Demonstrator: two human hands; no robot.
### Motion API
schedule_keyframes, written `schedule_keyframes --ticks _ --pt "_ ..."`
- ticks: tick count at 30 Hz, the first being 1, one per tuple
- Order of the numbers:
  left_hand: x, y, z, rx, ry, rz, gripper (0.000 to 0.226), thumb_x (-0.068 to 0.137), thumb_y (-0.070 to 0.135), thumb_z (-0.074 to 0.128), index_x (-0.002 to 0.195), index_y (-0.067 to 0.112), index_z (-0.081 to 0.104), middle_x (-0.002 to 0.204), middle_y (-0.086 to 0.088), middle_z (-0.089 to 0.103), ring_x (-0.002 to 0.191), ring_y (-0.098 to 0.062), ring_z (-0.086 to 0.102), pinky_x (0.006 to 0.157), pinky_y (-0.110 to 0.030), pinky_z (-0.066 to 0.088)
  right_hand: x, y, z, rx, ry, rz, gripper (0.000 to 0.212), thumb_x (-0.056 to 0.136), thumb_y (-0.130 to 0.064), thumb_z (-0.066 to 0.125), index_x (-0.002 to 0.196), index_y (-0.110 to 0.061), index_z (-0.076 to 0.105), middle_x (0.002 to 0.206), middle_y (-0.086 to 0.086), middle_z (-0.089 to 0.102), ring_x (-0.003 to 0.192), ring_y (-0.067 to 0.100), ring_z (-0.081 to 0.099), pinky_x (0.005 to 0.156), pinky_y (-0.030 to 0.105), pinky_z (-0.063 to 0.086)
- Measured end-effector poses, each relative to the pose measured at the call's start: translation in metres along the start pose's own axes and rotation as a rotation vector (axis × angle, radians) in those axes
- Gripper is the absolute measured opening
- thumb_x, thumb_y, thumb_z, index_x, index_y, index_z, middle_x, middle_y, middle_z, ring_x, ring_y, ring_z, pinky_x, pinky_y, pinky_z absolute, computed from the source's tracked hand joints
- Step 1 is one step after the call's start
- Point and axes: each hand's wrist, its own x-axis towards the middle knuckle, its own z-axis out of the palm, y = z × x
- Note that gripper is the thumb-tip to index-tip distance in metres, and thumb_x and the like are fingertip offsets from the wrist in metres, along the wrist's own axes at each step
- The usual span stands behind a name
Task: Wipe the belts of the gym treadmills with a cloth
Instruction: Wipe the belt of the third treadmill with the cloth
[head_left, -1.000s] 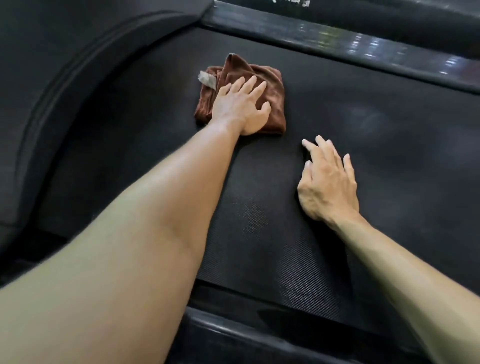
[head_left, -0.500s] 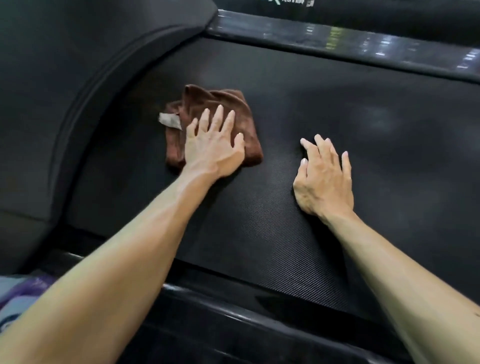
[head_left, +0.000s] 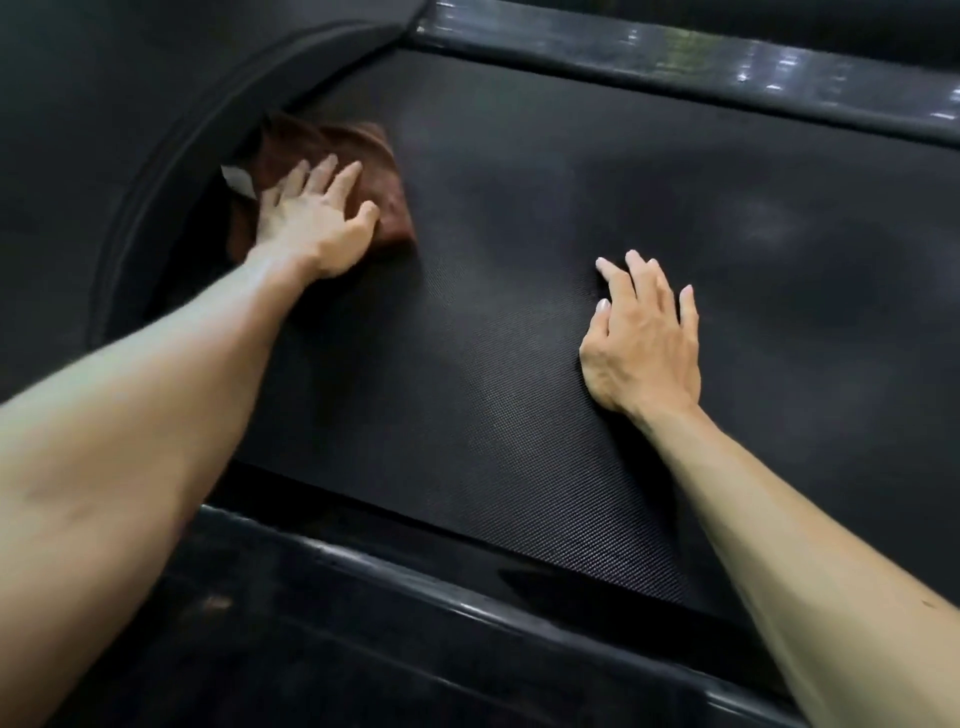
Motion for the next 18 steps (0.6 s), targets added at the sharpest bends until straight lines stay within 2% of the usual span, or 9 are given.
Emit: schedule_keyframes --ticks 5,10,14,18 --pt "-0.055 0.058 0.018 -0.017 0.057 -0.002 0.067 0.100 0.056 0.026 0.163 0.033 0.016 0.172 0.005 0.007 0.158 -0.022 0.003 0.126 -0.045 0.005 -0.002 -0.004 -0.002 -0.011 -0.010 0.010 0.054 0.108 -0.027 0.029 0.162 -0.024 0.030 0.172 0.002 0.021 0.160 0.020 0.010 0.129 0.049 0.002" --pt "-0.026 0.120 0.012 -0.059 0.020 0.148 0.070 0.099 0.060 0.026 0.163 0.034 0.018 0.172 0.005 0.007 0.159 -0.022 0.001 0.126 -0.045 0.003 -0.002 -0.001 -0.002 -0.010 -0.008 0.005 0.055 0.107 -0.027 0.030 0.162 -0.025 0.030 0.172 0.001 0.020 0.160 0.019 0.009 0.130 0.048 0.002" --pt "0.019 0.112 0.004 -0.043 -0.003 0.220 0.071 0.098 0.066 0.025 0.162 0.037 0.018 0.172 0.007 0.008 0.159 -0.020 0.004 0.127 -0.045 0.006 0.000 0.001 0.002 -0.008 -0.009 0.006 0.054 0.107 -0.028 0.030 0.161 -0.028 0.031 0.172 -0.001 0.020 0.160 0.016 0.009 0.130 0.046 0.000" --pt "0.041 0.063 -0.003 -0.025 0.005 0.061 0.073 0.099 0.066 0.023 0.164 0.033 0.015 0.172 0.006 0.007 0.159 -0.022 0.004 0.126 -0.045 0.007 0.002 0.002 0.002 0.000 0.000 0.008 0.054 0.107 -0.029 0.030 0.161 -0.028 0.031 0.172 -0.002 0.020 0.160 0.016 0.009 0.130 0.046 0.000"
